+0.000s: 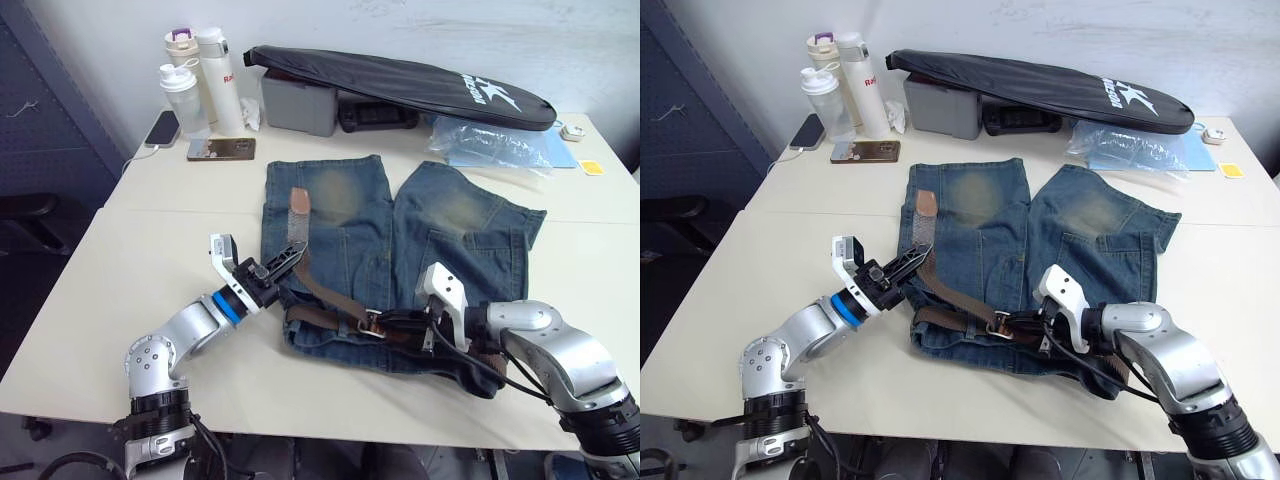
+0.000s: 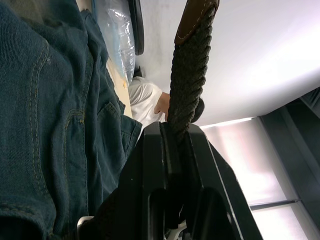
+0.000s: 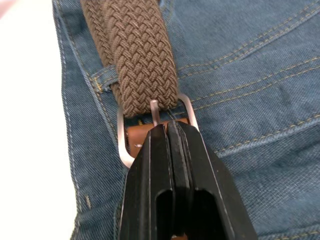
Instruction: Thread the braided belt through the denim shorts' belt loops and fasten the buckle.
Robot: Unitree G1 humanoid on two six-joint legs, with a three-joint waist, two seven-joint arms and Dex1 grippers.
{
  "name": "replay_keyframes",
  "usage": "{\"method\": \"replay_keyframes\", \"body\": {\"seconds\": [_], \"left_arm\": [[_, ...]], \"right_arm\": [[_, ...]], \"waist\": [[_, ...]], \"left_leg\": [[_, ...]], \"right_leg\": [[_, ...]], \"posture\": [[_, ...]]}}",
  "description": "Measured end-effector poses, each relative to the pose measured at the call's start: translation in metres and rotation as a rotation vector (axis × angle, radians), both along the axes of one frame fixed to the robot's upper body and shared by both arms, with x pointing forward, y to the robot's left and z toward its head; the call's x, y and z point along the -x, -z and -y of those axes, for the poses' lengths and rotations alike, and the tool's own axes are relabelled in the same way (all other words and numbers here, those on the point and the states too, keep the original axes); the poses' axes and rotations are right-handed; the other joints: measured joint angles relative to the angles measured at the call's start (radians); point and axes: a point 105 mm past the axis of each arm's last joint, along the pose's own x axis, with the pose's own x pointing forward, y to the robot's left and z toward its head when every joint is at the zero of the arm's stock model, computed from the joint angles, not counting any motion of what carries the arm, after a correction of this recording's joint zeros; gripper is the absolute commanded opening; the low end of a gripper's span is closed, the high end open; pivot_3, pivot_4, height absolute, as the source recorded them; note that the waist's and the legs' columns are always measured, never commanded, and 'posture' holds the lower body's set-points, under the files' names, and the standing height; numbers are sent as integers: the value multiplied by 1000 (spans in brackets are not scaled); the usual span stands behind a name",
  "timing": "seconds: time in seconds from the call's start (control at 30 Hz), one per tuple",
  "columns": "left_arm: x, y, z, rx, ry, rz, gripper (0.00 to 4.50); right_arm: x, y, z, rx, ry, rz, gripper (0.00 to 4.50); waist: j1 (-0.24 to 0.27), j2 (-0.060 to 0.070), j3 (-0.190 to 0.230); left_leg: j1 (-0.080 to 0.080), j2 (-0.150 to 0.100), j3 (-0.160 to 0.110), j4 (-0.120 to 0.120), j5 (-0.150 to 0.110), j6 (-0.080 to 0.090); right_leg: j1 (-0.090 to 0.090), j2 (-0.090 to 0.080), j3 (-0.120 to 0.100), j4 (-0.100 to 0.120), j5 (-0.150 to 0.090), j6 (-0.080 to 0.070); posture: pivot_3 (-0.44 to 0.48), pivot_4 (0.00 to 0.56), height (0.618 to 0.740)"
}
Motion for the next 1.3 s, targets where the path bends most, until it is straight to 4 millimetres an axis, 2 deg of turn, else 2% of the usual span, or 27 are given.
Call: {"method": "replay_keyframes", "body": {"seconds": [0.17, 0.3, 0.53, 1.13, 1.3], "left_arm": [[1, 4, -1, -12, -8, -14, 0], [1, 6, -5, -13, -21, -23, 0], [1, 7, -9, -26, -31, -28, 0], [3, 7, -18, -52, -48, -6, 0], [22, 4, -23, -37, -16, 31, 0]], "right_arm": [[-1, -3, -5, -11, -19, 9, 11], [0, 9, -10, -10, -30, -22, 11], [-1, 10, -15, -12, -57, -10, 11], [-7, 17, -26, 145, -119, -79, 11], [-9, 21, -32, 188, -117, -104, 11]], "waist": [[-1, 0, 0], [-1, 1, 1], [-4, 1, 1], [-20, 0, -3], [-26, -5, -11]], "left_leg": [[0, 1, 0, 0, 0, 0], [0, 1, 0, -1, 0, 0], [0, 5, 0, -1, -1, -2], [2, 8, 1, -1, -2, -3], [10, 14, 1, -2, -8, -7]], "right_leg": [[0, 1, 0, -1, 0, 0], [0, 2, 0, -2, 1, -1], [0, 6, 1, -3, 1, -2], [0, 8, 2, -3, 1, -4], [4, 9, 4, -3, -1, -8]], "posture": [[0, 150, 740], [0, 150, 740], [0, 150, 740], [0, 150, 740], [0, 150, 740]]}}
